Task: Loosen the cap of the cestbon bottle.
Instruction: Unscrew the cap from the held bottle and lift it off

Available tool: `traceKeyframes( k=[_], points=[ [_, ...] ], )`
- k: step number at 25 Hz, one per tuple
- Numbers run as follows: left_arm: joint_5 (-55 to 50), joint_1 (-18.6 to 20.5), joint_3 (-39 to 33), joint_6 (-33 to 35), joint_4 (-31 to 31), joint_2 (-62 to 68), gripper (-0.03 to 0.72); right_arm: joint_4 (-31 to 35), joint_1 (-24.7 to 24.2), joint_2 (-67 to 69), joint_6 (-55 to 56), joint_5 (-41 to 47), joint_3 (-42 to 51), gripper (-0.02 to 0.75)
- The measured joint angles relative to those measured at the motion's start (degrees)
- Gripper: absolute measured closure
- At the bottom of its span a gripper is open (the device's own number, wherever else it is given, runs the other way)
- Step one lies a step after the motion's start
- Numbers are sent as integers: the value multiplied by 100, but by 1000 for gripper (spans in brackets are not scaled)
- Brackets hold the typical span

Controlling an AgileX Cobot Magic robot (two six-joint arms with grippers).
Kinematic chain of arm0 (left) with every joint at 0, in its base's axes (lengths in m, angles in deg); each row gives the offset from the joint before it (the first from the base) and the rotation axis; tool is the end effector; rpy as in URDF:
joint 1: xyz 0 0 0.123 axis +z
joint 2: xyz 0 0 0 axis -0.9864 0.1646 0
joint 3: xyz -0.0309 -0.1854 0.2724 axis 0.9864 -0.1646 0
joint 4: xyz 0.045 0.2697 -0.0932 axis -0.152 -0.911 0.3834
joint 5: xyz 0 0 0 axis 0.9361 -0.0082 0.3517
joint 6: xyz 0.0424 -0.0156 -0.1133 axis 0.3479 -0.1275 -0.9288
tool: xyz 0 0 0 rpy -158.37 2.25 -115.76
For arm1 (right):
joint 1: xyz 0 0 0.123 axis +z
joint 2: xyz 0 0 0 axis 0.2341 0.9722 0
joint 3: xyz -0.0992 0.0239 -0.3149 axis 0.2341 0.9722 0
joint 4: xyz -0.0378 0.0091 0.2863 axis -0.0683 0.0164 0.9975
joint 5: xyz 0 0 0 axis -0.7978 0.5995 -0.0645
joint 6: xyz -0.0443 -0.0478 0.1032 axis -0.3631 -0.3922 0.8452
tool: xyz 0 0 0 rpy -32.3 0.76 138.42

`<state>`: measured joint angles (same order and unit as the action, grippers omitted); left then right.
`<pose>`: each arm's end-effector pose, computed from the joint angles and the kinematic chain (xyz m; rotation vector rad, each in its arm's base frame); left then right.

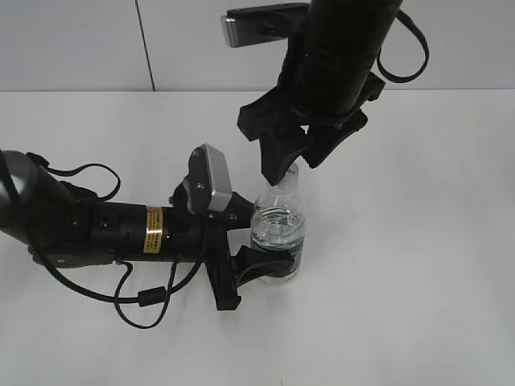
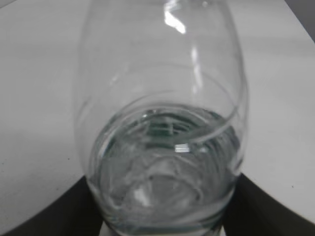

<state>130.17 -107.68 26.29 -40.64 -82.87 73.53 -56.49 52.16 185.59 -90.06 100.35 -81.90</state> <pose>0.3111 -0.2598 0.0719 1.3383 1.5521 -0.8637 0.3327 0.2918 0.2782 -1.0631 2.8027 0.3268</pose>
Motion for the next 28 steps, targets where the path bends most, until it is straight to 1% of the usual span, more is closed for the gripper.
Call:
traceKeyframes(
  k=[12,15,19,25,28],
  points=[
    [0,0,0,0,0,0,276,0,0,149,2,0,0,293],
    [0,0,0,0,0,0,276,6,0,149,2,0,0,326],
    [-6,0,7,-2,6,0,276,53,10,149,-61,0,0,433],
    [-10,-7,7,-20,17,0,276,53,10,149,-318,0,-7,433],
    [-12,-17,7,-26,30,0,276,42,10,149,-931,0,-7,433]
  ],
)
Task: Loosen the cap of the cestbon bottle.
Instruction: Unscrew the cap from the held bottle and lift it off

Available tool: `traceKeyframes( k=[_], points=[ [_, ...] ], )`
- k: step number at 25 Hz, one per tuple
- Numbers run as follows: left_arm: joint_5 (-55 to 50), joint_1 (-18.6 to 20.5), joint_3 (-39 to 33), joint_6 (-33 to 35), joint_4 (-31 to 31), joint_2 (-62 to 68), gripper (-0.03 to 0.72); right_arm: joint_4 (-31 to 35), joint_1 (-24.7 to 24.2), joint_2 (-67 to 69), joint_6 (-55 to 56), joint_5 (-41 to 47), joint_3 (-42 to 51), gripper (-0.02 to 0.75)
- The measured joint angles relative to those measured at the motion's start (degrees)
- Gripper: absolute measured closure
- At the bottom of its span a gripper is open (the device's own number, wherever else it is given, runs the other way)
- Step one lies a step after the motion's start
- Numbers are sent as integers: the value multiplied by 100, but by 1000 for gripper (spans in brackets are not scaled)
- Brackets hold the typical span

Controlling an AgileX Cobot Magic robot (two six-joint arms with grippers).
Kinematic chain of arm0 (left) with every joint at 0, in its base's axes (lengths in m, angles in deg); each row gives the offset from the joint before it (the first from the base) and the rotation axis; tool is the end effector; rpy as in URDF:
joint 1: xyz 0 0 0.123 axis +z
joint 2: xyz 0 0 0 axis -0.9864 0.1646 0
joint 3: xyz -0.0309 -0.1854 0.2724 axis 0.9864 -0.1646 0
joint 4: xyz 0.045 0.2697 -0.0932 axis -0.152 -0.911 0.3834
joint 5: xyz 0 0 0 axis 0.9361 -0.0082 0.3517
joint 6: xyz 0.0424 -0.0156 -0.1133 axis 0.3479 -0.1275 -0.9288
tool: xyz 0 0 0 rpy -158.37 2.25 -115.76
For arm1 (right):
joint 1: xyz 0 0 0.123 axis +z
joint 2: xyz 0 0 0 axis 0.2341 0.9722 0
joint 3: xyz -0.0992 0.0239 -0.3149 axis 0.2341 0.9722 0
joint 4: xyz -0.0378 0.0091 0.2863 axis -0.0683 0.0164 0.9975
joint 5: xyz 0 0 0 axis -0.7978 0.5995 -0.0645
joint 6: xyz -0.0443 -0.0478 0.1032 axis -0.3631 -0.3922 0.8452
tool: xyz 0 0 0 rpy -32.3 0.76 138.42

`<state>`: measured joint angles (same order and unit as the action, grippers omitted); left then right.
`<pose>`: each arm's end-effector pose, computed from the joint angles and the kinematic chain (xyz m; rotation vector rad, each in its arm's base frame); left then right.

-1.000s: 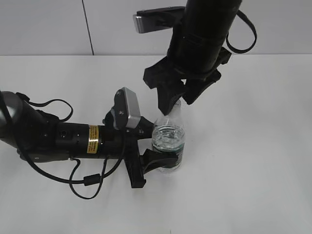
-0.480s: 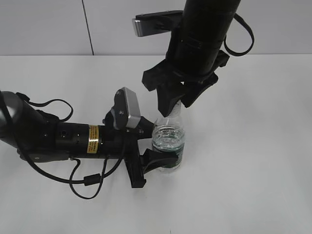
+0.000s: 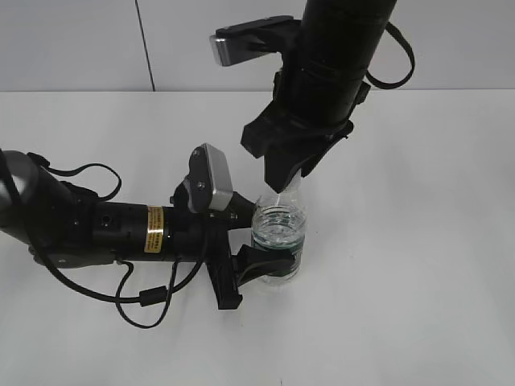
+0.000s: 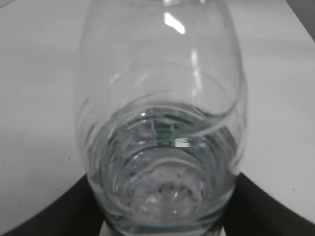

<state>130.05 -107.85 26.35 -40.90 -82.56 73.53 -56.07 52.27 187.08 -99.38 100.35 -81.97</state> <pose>0.3112 -0.2608 0.0720 1.3327 1.5571 -0.8649 0.3349 0.2956 0.2672 -1.2887 2.7175 0.3131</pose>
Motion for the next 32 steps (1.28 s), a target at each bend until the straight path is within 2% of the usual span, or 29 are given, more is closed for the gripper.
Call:
traceKeyframes(
  k=[6,16,24,29,32],
  points=[
    [-4,0,0,5,-5,0,276,-5,0,0,-2338,0,0,433],
    [-7,0,0,47,-22,0,276,-17,0,0,-5179,-5,-1,433],
    [-11,0,0,53,-33,0,276,26,0,-7,-5403,-5,-6,416],
    [-11,0,0,41,-22,0,276,169,0,-123,-5071,-11,-6,223],
    [-11,0,0,30,-22,0,276,190,0,-210,-4880,-6,-6,171]
  ],
)
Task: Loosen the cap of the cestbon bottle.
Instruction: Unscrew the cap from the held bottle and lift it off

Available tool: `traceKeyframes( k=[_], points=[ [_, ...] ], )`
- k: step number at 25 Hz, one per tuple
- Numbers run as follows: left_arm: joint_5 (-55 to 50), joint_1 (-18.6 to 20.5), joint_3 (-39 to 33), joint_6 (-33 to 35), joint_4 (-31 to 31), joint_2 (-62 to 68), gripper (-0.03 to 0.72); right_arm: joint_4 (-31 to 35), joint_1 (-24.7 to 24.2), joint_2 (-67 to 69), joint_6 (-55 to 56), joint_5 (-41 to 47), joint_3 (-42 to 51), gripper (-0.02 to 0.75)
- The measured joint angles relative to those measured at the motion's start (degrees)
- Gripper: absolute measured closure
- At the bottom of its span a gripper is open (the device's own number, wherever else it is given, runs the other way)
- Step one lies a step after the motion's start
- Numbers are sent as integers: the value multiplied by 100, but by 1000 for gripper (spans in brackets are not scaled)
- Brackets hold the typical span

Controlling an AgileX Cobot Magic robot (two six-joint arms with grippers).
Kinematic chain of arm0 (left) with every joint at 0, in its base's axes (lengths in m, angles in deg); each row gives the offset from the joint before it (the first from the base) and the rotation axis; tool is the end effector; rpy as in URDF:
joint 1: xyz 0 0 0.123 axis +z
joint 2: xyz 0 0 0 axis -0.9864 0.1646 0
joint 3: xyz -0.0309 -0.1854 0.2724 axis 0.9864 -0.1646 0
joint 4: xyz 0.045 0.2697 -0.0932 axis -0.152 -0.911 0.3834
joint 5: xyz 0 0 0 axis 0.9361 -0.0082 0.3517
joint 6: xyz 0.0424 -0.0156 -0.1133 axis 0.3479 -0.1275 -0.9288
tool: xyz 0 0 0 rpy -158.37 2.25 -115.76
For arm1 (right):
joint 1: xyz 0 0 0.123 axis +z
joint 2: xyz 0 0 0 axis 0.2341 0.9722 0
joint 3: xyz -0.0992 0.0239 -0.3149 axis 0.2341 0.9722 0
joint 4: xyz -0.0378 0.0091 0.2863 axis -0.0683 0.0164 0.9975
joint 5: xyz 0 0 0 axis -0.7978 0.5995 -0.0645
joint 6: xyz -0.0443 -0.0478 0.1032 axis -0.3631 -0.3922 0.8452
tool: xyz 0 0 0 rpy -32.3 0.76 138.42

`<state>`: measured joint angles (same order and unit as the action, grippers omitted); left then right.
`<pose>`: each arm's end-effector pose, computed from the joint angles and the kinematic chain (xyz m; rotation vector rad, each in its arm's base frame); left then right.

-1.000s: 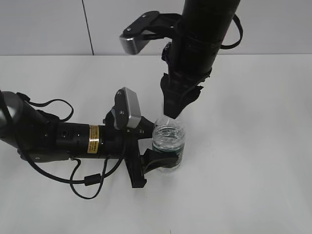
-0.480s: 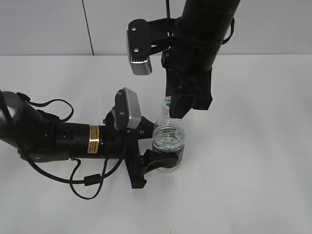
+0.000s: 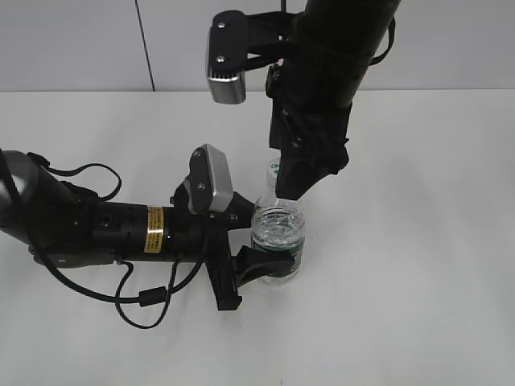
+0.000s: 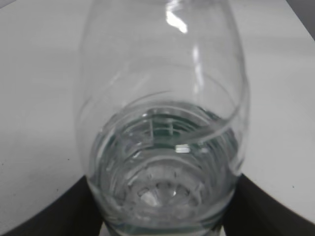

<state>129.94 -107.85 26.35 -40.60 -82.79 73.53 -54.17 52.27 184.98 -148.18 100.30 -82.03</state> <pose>0.3109 -0.2607 0.0717 1.3413 1.5527 -0.8612 0.3285 0.2953 0.2846 -2.2050 1.8752 0.2392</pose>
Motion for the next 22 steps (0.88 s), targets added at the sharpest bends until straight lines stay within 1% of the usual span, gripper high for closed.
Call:
traceKeyframes(
  k=[3,6,9,11,14,17,19,22],
  points=[
    [0,0,0,0,0,0,276,4,0,-82,463,0,0,158],
    [0,0,0,0,0,0,276,4,0,-175,1517,0,0,158],
    [0,0,0,-5,0,0,276,4,0,-209,3198,0,0,158],
    [0,0,0,-5,0,0,276,4,0,-209,4520,0,0,158],
    [0,0,0,-5,0,0,276,4,0,-209,6107,5,0,164],
    [0,0,0,-5,0,0,276,6,0,-209,6769,5,0,197],
    [0,0,0,-5,0,0,276,6,0,-209,6923,5,0,220],
    [0,0,0,-5,0,0,276,6,0,-209,6991,5,0,233]
  ],
)
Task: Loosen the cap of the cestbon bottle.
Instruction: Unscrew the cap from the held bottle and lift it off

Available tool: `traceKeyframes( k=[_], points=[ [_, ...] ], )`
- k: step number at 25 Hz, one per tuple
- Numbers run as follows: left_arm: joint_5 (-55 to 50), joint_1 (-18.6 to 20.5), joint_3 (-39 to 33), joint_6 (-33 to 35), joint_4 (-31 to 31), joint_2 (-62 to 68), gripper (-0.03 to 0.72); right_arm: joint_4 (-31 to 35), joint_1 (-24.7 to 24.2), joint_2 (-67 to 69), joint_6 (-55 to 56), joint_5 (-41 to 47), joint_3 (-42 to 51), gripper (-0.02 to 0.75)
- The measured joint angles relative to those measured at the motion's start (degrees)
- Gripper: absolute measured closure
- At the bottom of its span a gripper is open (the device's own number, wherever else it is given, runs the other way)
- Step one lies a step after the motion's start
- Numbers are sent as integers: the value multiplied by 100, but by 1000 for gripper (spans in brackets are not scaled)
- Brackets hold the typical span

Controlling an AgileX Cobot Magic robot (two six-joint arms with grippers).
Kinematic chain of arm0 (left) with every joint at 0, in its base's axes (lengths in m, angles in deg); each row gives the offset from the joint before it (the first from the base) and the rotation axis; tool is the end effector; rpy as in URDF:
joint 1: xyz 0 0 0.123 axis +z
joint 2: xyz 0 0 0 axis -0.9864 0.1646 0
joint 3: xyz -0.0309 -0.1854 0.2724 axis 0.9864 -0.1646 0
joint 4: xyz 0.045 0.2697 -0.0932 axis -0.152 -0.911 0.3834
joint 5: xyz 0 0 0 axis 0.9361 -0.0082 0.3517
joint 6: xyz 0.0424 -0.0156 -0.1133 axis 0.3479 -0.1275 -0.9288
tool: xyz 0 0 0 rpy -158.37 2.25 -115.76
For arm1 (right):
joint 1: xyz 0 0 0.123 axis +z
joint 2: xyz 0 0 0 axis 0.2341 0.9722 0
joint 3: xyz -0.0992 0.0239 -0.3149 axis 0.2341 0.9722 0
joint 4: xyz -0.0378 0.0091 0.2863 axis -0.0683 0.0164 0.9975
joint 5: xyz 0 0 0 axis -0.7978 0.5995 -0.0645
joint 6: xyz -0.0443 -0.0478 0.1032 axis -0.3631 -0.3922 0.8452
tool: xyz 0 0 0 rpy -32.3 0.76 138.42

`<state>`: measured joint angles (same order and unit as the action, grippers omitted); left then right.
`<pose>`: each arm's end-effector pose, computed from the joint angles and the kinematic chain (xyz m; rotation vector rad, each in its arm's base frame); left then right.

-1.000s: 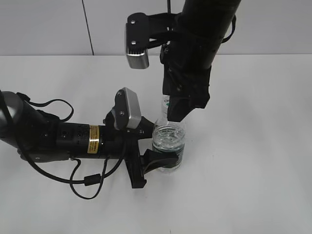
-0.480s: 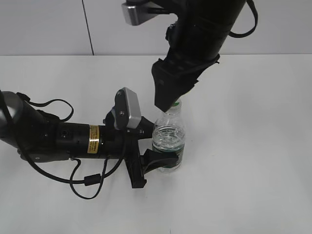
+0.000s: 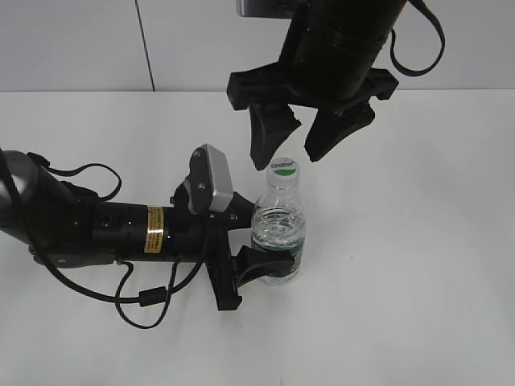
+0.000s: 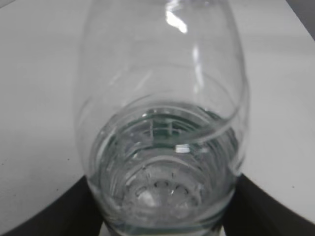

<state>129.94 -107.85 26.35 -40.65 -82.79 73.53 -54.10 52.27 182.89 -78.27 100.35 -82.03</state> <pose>0.3109 -0.2607 0.0717 1.3407 1.5534 -0.8617 0.3235 0.2915 0.3005 -0.7593 2.8802 0.4298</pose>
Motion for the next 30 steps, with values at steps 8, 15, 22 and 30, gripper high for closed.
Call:
traceKeyframes(
  k=[8,15,22,30],
  points=[
    [0,0,0,0,0,0,276,17,0,123,16,0,0,234],
    [0,0,0,0,0,0,276,-138,0,156,26,0,0,234],
    [0,0,0,0,0,0,276,-138,0,366,26,6,0,234],
    [0,-2,0,0,0,0,276,-131,0,366,26,6,0,405]
  ],
)
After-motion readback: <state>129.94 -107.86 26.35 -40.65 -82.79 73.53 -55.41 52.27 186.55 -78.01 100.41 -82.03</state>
